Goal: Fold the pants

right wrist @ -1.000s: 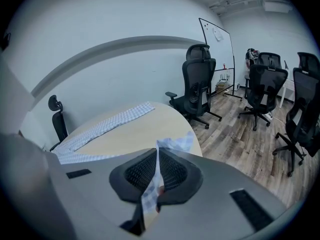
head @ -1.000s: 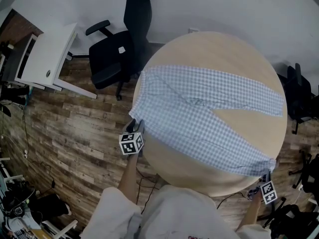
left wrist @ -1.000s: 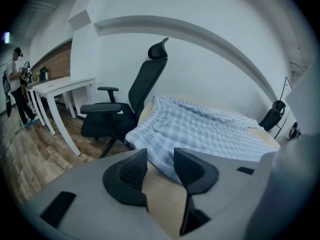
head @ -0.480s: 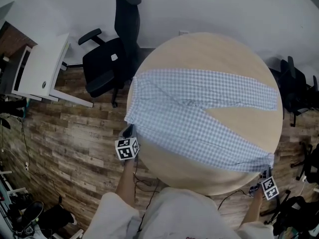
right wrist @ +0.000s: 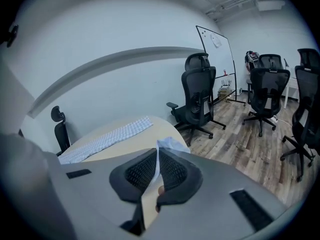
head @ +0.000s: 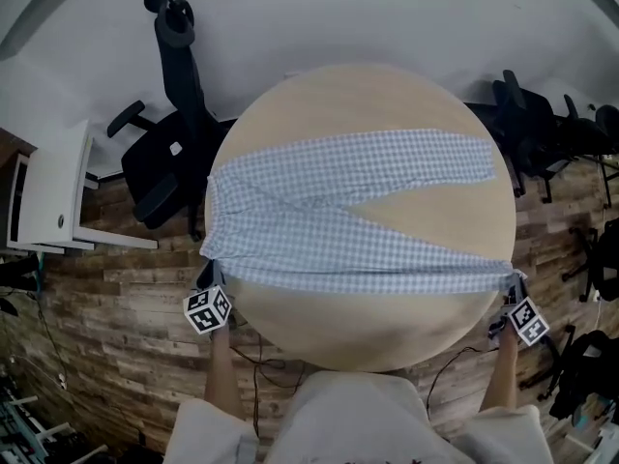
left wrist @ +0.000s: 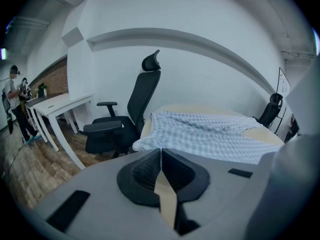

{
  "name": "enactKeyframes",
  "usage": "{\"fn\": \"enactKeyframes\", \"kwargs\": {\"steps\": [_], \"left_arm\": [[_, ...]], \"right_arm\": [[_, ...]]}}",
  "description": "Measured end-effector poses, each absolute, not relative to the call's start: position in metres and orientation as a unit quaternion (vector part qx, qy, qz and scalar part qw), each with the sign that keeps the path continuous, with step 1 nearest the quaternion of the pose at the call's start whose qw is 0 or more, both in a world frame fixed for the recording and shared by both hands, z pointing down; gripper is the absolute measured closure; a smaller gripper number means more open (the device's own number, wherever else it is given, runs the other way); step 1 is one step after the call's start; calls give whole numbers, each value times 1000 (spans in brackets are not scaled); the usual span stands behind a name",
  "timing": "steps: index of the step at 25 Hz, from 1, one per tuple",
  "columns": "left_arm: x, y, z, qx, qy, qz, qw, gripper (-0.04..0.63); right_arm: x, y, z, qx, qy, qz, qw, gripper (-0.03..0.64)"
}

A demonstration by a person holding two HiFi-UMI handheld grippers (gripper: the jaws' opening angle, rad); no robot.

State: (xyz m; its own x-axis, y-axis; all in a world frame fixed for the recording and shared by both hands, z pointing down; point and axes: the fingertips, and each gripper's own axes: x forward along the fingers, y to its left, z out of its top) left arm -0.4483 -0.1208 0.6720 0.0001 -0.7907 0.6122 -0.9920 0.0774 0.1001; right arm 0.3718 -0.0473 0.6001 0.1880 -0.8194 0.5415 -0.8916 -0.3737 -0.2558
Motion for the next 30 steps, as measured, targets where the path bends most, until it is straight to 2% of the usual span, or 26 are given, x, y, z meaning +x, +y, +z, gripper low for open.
{"fn": "enactKeyframes", "kwargs": {"steps": [15,30], "left_arm": [[-435,-141,625,631,-720,142,251,558],[-441,-231,588,655,-714,119,218,558]], "right_arm": [[395,-135,561,725,-625,287,24,581],[391,-243,534,720,-641,266,15,581]]}}
